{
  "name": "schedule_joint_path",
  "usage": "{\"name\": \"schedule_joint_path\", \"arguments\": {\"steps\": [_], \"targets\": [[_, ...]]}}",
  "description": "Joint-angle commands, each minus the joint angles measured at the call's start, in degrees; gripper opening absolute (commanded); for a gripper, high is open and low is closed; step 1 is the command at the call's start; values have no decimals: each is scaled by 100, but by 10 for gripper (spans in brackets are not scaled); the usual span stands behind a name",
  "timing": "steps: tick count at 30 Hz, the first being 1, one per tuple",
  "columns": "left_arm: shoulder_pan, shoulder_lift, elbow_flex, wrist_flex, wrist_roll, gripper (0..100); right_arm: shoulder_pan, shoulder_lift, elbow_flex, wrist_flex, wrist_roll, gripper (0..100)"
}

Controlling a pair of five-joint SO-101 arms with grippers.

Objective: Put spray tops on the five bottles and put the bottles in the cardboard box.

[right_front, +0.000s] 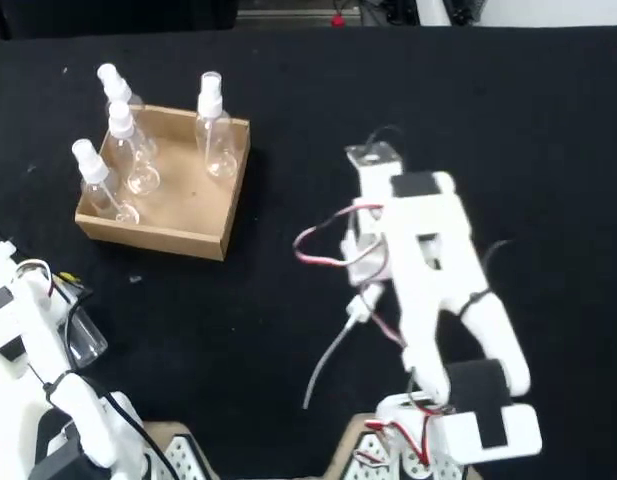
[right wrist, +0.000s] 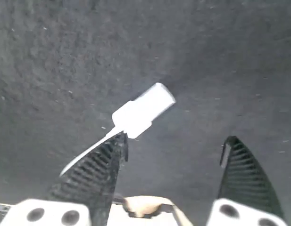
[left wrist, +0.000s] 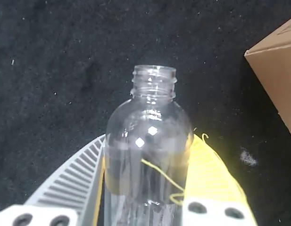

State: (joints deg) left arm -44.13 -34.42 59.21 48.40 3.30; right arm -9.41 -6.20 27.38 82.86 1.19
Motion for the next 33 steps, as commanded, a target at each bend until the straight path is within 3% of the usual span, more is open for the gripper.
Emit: {"name": "schedule_joint_path", "arguments": {"steps": [1,10,18,28,33], "targets": [[4,-114,-75,-105,26,155,-325,40,-163,-35,-440,314],[4,-114,-75,-105,26,155,-360,479,523,-958,-703,311],[-4,-114,-84,-105,26,155,-369,699,391,-1011,-712,232],[-4,-114,-84,-105,26,155,-422,1499,-84,-976,-897,249],[-4,-114,-84,-105,26,155,-633,1499,-92,-1037,-853,42]]}}
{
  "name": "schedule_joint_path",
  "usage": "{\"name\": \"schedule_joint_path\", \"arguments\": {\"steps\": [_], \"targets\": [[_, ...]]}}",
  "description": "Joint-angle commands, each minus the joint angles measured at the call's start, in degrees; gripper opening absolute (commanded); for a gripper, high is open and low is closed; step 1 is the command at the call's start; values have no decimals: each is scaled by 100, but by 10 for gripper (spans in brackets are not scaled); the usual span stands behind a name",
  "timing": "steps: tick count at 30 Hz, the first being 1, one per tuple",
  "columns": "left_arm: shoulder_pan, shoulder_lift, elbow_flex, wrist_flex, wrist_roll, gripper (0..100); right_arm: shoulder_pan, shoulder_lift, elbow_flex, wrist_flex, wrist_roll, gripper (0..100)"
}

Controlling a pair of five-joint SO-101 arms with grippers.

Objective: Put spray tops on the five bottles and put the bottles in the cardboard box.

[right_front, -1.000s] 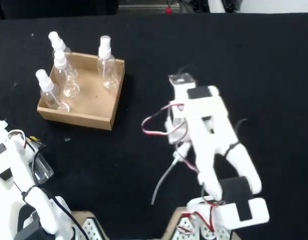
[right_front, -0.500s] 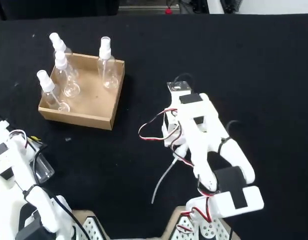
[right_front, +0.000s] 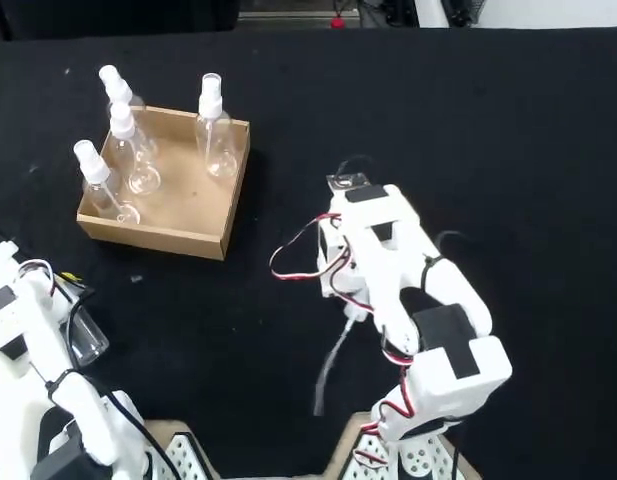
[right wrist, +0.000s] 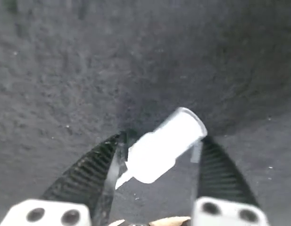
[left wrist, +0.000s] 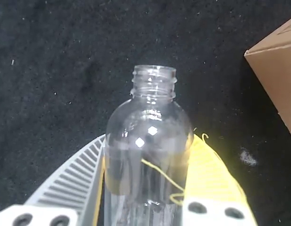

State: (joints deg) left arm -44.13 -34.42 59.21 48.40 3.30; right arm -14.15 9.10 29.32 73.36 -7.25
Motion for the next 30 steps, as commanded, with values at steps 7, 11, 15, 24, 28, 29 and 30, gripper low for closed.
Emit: {"name": "schedule_joint_path", "arguments": {"steps": [7,11,15,24,28,29,30], "targets": [[-4,-114,-84,-105,26,155,-246,-31,-1033,-149,571,11],[-4,-114,-84,-105,26,155,88,-127,-1789,-141,1178,11],[-4,-114,-84,-105,26,155,501,-884,-2413,97,1424,11],[4,-114,-101,-105,26,155,703,-2844,-2404,211,1670,11],[-4,-114,-84,-105,18,155,308,-2862,-1789,176,1697,15],[-4,-114,-84,-105,18,155,246,-2765,-1534,97,1723,15],[-4,-114,-84,-105,18,155,211,-2607,-1270,-105,1723,15]]}}
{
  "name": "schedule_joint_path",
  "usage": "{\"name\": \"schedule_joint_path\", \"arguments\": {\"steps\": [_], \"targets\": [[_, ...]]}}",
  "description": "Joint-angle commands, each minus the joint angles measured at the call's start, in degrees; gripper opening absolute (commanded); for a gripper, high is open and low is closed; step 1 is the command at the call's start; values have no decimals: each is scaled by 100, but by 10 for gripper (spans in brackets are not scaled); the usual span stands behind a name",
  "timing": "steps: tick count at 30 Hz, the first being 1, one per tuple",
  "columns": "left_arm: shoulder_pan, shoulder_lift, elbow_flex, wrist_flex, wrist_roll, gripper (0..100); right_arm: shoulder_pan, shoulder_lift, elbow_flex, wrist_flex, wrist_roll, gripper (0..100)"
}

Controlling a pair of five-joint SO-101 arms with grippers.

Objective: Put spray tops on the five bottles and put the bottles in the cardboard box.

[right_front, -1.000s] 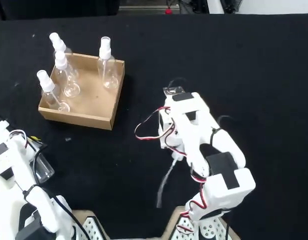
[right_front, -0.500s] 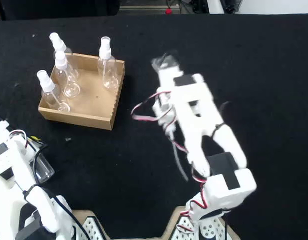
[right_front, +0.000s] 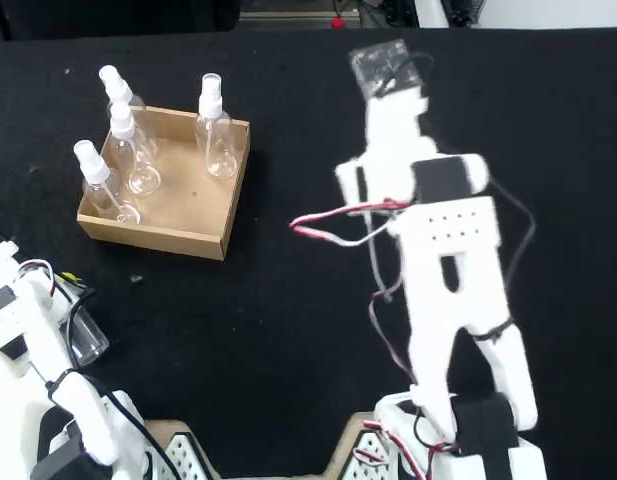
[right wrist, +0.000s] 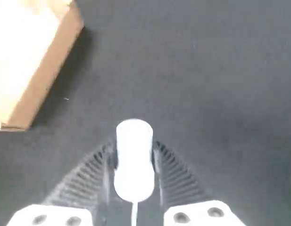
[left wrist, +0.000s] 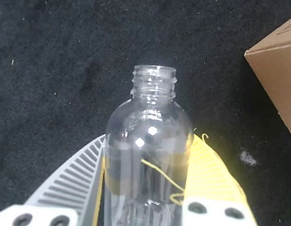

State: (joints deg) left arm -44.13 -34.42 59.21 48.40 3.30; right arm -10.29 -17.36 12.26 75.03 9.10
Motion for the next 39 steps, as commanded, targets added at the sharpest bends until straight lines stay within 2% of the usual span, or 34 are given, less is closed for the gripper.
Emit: {"name": "schedule_joint_path", "arguments": {"steps": [1,5,9,14,16,22,24,27,33,39], "targets": [[-4,-114,-84,-105,18,155,-202,215,725,-571,97,15],[-4,-114,-84,-105,26,155,-237,1059,1481,-1960,651,15],[-4,-114,-84,-105,26,155,-378,1763,1490,-2224,914,31],[-4,-114,-101,-105,26,155,-501,2501,1455,-2233,905,212],[-4,-114,-101,-105,26,155,-466,2624,1253,-2136,897,243],[-4,-114,-92,-105,26,155,-466,2299,374,-782,571,247],[-4,-114,-92,-105,26,155,-466,2079,426,-677,642,247],[-4,-114,-92,-105,26,155,-510,1745,998,-800,853,248],[-4,-114,-84,-105,26,155,-492,1042,2404,-2119,897,248],[-4,-114,-84,-105,26,155,-492,1121,2484,-2268,897,248]]}}
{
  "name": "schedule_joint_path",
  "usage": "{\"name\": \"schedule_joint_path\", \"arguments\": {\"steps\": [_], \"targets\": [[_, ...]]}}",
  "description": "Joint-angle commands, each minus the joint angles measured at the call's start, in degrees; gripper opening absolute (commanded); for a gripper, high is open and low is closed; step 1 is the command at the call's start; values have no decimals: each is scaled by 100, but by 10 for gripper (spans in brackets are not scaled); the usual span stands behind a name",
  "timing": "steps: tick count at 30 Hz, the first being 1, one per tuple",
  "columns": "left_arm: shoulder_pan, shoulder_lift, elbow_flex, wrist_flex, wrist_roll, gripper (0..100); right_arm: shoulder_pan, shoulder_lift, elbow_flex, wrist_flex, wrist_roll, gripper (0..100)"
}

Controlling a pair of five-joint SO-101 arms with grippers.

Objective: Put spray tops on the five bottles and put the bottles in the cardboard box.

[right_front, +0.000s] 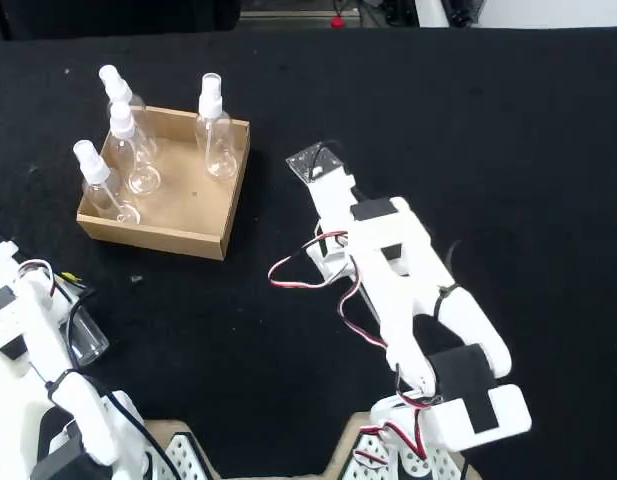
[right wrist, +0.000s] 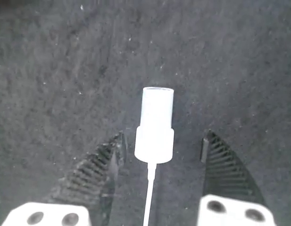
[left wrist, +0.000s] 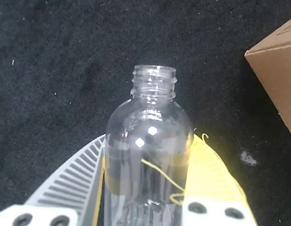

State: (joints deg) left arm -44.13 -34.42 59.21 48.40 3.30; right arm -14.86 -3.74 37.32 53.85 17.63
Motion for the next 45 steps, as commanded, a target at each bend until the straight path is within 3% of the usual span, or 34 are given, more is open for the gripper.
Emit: {"name": "schedule_joint_path", "arguments": {"steps": [1,11,17,25,34,40,45], "targets": [[-4,-114,-84,-105,26,155,-44,-163,-57,-149,44,248],[-4,-114,-75,-105,26,155,-44,813,-444,-149,35,240],[-4,-114,-84,-105,26,155,0,804,-444,-149,18,67],[-13,-343,-145,-44,35,155,9,198,-1305,686,-9,52],[207,-3508,523,343,35,155,-299,-1622,-3741,2690,-1037,51],[1235,-5899,936,378,35,155,-352,-1780,-5552,3393,-1556,51],[1982,-7086,998,352,35,155,-352,-1780,-6545,3323,-2242,50]]}}
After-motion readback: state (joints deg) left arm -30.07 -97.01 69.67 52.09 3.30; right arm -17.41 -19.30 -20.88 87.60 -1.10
